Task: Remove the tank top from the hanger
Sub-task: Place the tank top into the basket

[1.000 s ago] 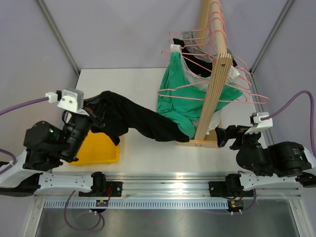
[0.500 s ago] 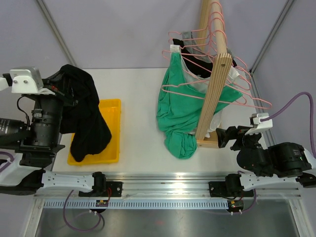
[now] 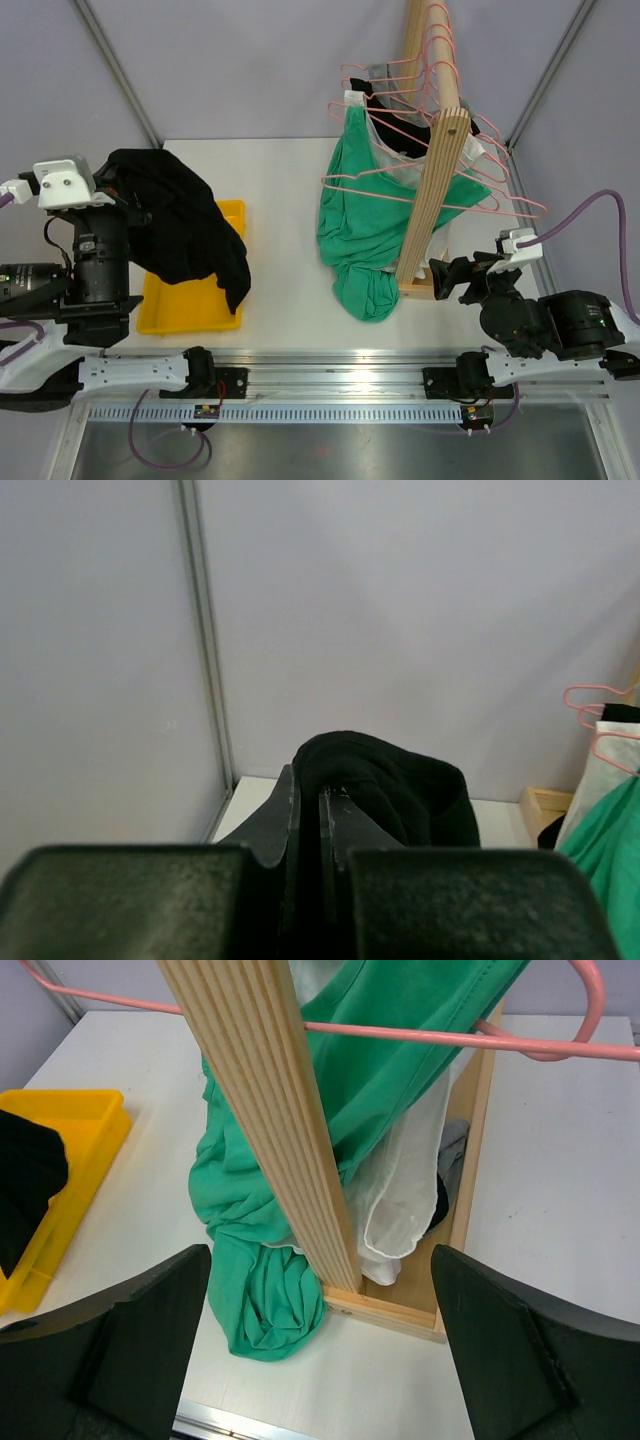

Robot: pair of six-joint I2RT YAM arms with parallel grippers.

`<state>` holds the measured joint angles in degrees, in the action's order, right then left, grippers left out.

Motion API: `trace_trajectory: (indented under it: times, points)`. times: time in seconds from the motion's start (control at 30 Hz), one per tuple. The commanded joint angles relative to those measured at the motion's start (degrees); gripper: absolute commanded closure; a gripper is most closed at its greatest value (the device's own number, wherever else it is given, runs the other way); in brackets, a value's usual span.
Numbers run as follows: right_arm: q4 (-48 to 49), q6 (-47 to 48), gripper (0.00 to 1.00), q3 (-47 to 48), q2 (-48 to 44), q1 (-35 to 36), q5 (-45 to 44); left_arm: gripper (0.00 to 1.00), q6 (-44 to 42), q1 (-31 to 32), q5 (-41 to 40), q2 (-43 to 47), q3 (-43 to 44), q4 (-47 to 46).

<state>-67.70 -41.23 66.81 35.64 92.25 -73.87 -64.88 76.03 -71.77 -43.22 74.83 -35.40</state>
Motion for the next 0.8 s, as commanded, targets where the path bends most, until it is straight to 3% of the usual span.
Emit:
trace_trajectory:
  times: [0.0,0.07,0.13,0.17,0.2,0.23,0.3,0.4,0.47,0.6,0.77]
  points:
    - [3.5,1.2,0.00,-0.8,0.7,0.4,-0.2,1.00,8.2,-5.2,3.3,1.6,-0.9,10.1]
    - [4.2,1.5,0.01,-1.1,0.4,0.4,-0.1,1.00,20.2,-9.4,5.5,2.4,-0.6,19.3]
    - [4.7,1.9,0.00,-1.2,0.4,0.4,0.0,1.00,25.5,-18.7,8.7,1.3,-1.3,27.9]
    - [4.6,2.0,0.00,-1.2,0.1,0.4,0.0,1.00,33.3,-22.6,10.7,0.6,-1.0,31.9]
    - [4.7,2.1,0.01,-1.2,0.1,0.4,0.1,1.00,37.7,-30.7,16.1,-1.4,-0.5,36.1]
    - [4.3,1.9,0.01,-1.2,0.1,0.4,0.1,1.00,41.1,-34.9,19.1,-2.2,-0.2,41.8]
    - [3.8,1.4,0.00,-1.2,-0.1,0.4,0.4,1.00,50.1,-46.8,28.2,-3.9,0.0,46.2]
    - [2.5,0.5,0.01,-1.2,-0.5,0.4,0.3,1.00,56.7,-57.3,37.8,-5.6,-1.4,48.3]
    - [0.8,-0.9,0.00,-1.2,-0.7,0.4,0.0,1.00,59.0,-58.9,40.0,-6.4,-3.4,49.0]
    - [-0.2,-1.2,0.00,-0.8,-1.1,0.4,-0.7,1.00,60.8,-59.9,36.9,-7.1,-8.7,47.4]
    - [0.0,-0.8,0.00,-0.9,-1.4,0.5,-0.8,1.00,67.4,-65.1,39.7,-9.7,-10.7,54.1]
